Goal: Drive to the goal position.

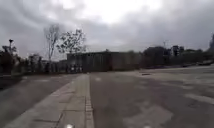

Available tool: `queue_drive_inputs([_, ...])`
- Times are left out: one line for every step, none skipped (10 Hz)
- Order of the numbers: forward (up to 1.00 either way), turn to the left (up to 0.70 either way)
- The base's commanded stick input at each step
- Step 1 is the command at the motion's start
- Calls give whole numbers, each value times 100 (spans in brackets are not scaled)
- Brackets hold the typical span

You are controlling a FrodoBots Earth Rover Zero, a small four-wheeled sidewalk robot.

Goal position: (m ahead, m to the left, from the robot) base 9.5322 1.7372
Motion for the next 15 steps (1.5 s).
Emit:
queue_drive_inputs([70, -35])
queue_drive_inputs([70, -27])
queue_drive_inputs([70, 0])
queue_drive_inputs([70, 0])
queue_drive_inputs([70, 0])
queue_drive_inputs([70, 0])
queue_drive_inputs([70, 0])
queue_drive_inputs([70, 5])
queue_drive_inputs([70, 34])
queue_drive_inputs([70, 35])
queue_drive_inputs([70, 35])
queue_drive_inputs([70, 35])
queue_drive_inputs([70, 35])
queue_drive_inputs([70, 25])
queue_drive_inputs([70, 6])
